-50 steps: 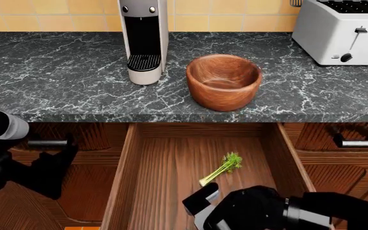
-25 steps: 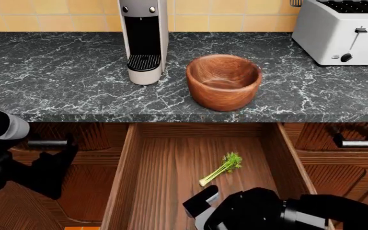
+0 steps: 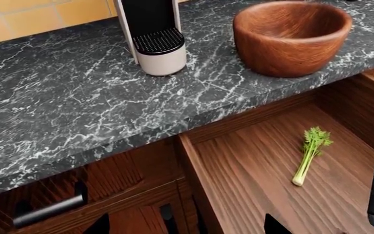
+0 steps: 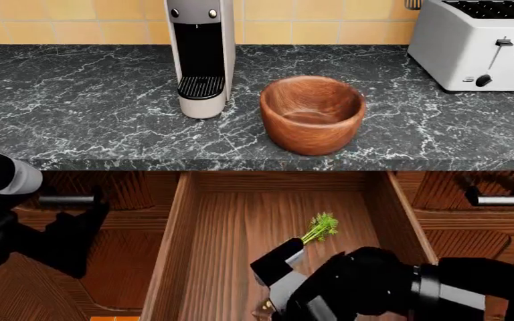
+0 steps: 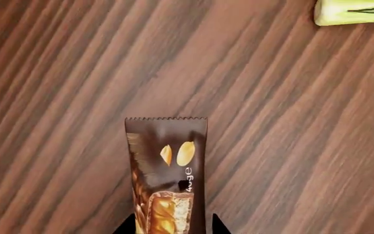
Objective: Place the bar in the bowl and close the drawer.
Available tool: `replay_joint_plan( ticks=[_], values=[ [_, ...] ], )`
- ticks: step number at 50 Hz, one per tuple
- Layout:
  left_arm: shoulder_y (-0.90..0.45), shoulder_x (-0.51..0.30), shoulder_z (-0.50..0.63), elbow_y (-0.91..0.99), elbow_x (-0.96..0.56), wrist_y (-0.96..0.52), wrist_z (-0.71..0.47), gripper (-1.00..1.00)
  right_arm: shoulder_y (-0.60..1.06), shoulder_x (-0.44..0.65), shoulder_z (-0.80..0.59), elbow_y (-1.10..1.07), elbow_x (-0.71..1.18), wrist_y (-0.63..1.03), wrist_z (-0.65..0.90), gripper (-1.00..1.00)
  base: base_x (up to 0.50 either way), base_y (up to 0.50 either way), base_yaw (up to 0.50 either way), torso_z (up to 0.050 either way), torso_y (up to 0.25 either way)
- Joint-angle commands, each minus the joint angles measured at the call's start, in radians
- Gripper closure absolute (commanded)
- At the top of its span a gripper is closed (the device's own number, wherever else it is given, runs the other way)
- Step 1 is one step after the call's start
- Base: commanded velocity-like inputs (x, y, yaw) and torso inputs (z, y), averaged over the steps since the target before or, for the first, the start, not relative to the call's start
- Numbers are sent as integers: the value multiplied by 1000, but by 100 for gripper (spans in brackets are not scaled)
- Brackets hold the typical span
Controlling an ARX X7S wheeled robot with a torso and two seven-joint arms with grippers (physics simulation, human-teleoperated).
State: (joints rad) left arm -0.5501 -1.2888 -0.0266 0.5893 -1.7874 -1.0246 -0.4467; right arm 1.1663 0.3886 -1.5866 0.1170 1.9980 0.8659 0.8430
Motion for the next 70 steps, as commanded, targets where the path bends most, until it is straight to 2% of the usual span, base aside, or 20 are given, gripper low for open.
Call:
replay_joint_plan(
  ticks=[1, 7, 11, 20, 26, 31, 36, 41, 47, 52, 55, 58, 66, 68, 70],
  values=[
    [-52, 3, 30, -3, -23, -11, -30, -100, 119, 89, 92, -197, 105, 2, 97, 100, 0, 0, 0, 0, 0],
    [-174, 21, 97, -32, -70, -38, -89, -100, 219, 153, 152, -288, 205, 18, 135, 100, 0, 0, 0, 0, 0],
    [-326, 58, 178, -78, -131, -76, -170, -100, 316, 187, 198, -298, 270, 46, 132, 100, 0, 0, 0, 0, 0],
    [-774, 244, 408, -301, -226, -211, -380, -100, 607, 198, 291, -105, 327, 184, 50, 100, 0, 0, 0, 0, 0],
    [-968, 374, 501, -480, -169, -273, -408, -100, 744, 144, 306, 110, 262, 276, -49, 100, 0, 0, 0, 0, 0],
    [-1095, 466, 547, -630, -28, -300, -349, -100, 864, 41, 297, 356, 66, 332, -235, 100, 0, 0, 0, 0, 0],
    [-1236, 574, 639, -839, 230, -271, -193, -100, 983, -136, 189, 689, -243, 298, -597, 100, 0, 0, 0, 0, 0],
    [-1358, 669, 742, -1042, 444, -187, -37, -100, 1065, -376, 16, 1190, -487, 200, -1020, 100, 0, 0, 0, 0, 0],
    [-1448, 789, 840, -1300, 624, -61, 80, -100, 1026, -353, 87, 1192, -513, 116, -906, 100, 0, 0, 0, 0, 0],
    [-1488, 837, 876, -1425, 693, -3, 116, -100, 1001, -342, 179, 1192, -624, 78, -845, 100, 3, 0, 0, 0, -132],
    [-1492, 847, 887, -1452, 711, 9, 121, -100, 987, -339, 290, 1192, -735, 73, -820, 100, 4, 0, 0, 0, -250],
    [-1497, 852, 890, -1470, 718, 14, 125, -100, 969, -347, 444, 1192, -902, 74, -814, 100, 0, 0, 0, 0, -250],
    [-1509, 855, 896, -1492, 732, 23, 133, -100, 945, -383, 992, 1192, -1474, 89, -853, 100, 0, 0, 0, 1, -250],
    [-1516, 860, 899, -1504, 736, 25, 137, -100, 947, -388, 1072, 1192, -1557, 91, -864, 100, -6, 0, 0, 1, -250],
    [-1522, 865, 901, -1512, 741, 27, 140, -100, 951, -388, 1095, 1192, -1576, 83, -859, 100, 0, 0, 0, 1, -250]
  ],
)
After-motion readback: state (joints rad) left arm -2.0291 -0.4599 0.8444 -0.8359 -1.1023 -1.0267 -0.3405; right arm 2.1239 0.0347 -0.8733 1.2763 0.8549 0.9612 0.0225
